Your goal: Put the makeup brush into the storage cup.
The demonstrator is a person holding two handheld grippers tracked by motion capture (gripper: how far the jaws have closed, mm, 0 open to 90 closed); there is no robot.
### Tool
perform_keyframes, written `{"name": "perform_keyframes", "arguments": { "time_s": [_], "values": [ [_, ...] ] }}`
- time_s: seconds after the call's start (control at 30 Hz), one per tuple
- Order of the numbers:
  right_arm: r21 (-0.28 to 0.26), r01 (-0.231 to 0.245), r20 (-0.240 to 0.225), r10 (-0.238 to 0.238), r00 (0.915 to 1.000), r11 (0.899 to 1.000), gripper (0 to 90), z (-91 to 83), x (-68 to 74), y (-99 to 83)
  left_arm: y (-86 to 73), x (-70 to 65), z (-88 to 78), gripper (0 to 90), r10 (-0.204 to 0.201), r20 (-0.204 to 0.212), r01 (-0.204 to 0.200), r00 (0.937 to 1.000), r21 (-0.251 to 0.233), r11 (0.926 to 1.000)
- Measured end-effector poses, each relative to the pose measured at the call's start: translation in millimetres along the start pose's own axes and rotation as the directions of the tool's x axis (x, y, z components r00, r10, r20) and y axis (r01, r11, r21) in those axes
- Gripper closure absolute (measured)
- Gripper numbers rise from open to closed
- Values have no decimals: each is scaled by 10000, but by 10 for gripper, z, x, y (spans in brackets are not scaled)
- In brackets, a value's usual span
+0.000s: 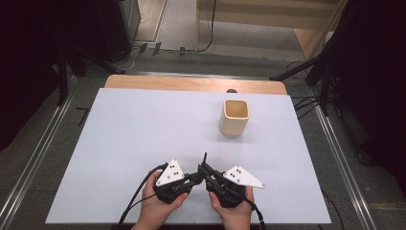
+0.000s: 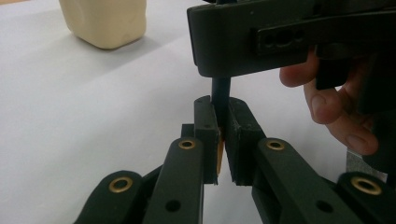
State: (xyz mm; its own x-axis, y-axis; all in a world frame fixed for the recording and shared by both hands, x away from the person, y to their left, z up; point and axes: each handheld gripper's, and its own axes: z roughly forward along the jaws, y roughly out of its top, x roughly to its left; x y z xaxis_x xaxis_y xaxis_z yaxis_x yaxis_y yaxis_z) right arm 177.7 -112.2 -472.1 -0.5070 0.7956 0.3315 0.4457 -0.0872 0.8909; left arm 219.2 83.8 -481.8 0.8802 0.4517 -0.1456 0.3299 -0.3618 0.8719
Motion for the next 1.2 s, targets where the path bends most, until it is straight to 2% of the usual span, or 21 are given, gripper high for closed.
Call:
{"name": "perform_keyframes", "arguments": {
  "time_s": [0.1,0.17,0.2,0.27,0.4,0.5,0.63,0.73,0.83,1.0,1.13,1.2],
  "values": [
    [32,142,104,-142,9998,9999,845,-3,-11,2,-5,33,9,830,-252,286,253,9993,-57,9997],
    [36,190,146,-190,9997,9998,845,-8,-25,9,-6,41,13,707,-225,167,226,9996,-73,9997],
    [21,211,197,-212,9996,9998,846,-13,-34,14,-7,43,11,680,-179,172,179,9997,-32,9998],
    [-12,315,266,-315,9992,9995,846,-29,-67,28,-6,55,-6,659,-105,166,106,9998,-36,9999],
    [-85,744,621,-737,9953,9972,846,-62,-118,45,13,121,-72,650,-241,153,244,9996,-153,9996],
    [-27,1218,894,-1211,9886,9926,846,-60,-138,42,39,168,-133,645,-361,105,363,9993,-230,9991],
    [227,1917,1122,-1931,9748,9812,846,-34,-137,22,86,209,-221,643,-398,-39,397,9992,-401,9984],
    [462,2372,1185,-2411,9632,9704,846,-3,-125,1,123,229,-281,644,-368,-125,362,9992,-409,9985],
    [729,2911,1280,-2985,9458,9539,845,32,-99,-26,153,239,-328,642,-347,-236,336,9991,-459,9984],
    [1096,3814,1359,-3940,9090,9179,846,87,-43,-69,187,245,-377,641,-286,-404,267,9988,-474,9985],
    [1497,4304,1413,-4501,8817,8901,846,116,-10,-94,214,242,-405,643,-214,-485,194,9986,-407,9990],
    [1657,4585,1430,-4813,8648,8731,846,130,1,-105,223,243,-414,643,-191,-497,172,9986,-376,9991]
  ]
}}
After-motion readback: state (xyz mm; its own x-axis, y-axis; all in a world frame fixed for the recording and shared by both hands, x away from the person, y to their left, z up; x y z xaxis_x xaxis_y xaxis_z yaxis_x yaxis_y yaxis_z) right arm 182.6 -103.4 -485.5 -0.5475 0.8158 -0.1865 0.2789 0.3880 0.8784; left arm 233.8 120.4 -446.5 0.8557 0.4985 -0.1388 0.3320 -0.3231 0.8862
